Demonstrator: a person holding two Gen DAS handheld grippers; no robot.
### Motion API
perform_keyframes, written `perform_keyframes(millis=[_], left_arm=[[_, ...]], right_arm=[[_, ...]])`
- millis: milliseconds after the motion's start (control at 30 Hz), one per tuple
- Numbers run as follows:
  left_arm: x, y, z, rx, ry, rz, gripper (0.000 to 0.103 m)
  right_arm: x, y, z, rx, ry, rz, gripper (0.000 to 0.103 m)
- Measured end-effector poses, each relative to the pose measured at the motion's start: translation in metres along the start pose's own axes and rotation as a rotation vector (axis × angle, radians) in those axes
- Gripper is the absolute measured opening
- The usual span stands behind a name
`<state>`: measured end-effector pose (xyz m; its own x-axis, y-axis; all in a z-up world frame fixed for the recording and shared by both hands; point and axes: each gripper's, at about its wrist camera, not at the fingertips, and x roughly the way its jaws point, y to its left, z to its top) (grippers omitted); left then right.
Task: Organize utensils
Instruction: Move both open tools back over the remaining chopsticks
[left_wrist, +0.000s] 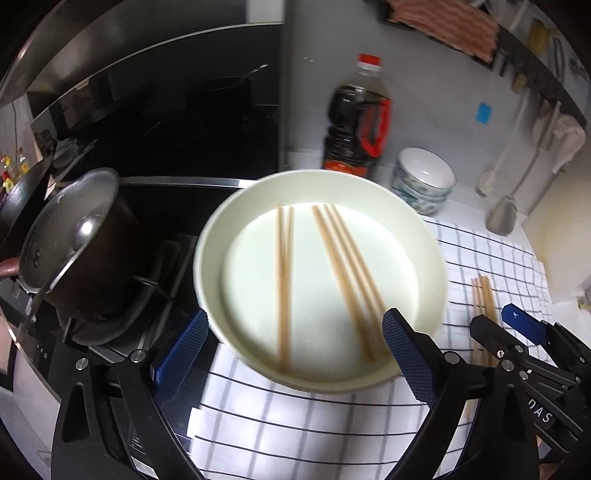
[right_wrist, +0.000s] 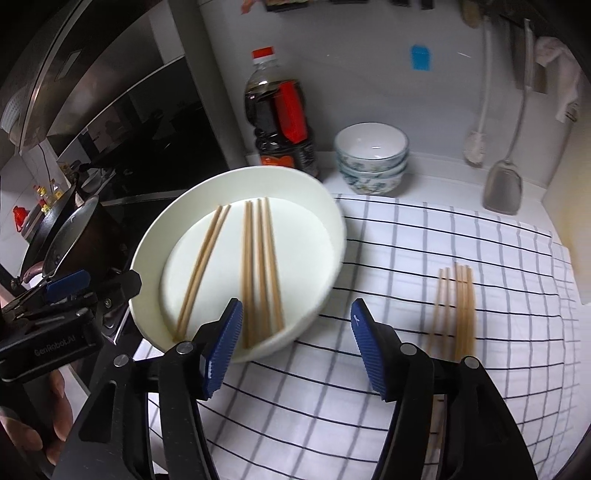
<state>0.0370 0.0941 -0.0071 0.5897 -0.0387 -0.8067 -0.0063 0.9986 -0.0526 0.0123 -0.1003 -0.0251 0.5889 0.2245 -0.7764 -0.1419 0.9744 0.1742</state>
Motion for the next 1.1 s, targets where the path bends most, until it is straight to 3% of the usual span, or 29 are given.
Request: perform_keyframes(millis=[367, 633, 967, 1100], left_arm=[[-0.003, -0.099, -0.033, 0.045, 0.037, -0.054, 0.096], [0.002, -0.153, -0.058, 0.078, 0.07, -0.024, 0.096], [0.034, -0.19, -0.074, 0.237, 0.087, -0.064, 0.096], [0.052, -0.193, -0.079, 0.247, 0.095, -0.092, 0.096]], right_arm=[[-0.044, -0.099, -0.041, 0.021, -0.001, -0.057, 0.062], [-0.046, -0.171, -0.073, 0.044, 0.043, -0.085, 0.062], [-0.033, -0.197, -0.099, 0.174, 0.065, -0.168, 0.062], [-0.023, -0.196, -0.107, 0.172, 0.084, -0.205, 0.062]])
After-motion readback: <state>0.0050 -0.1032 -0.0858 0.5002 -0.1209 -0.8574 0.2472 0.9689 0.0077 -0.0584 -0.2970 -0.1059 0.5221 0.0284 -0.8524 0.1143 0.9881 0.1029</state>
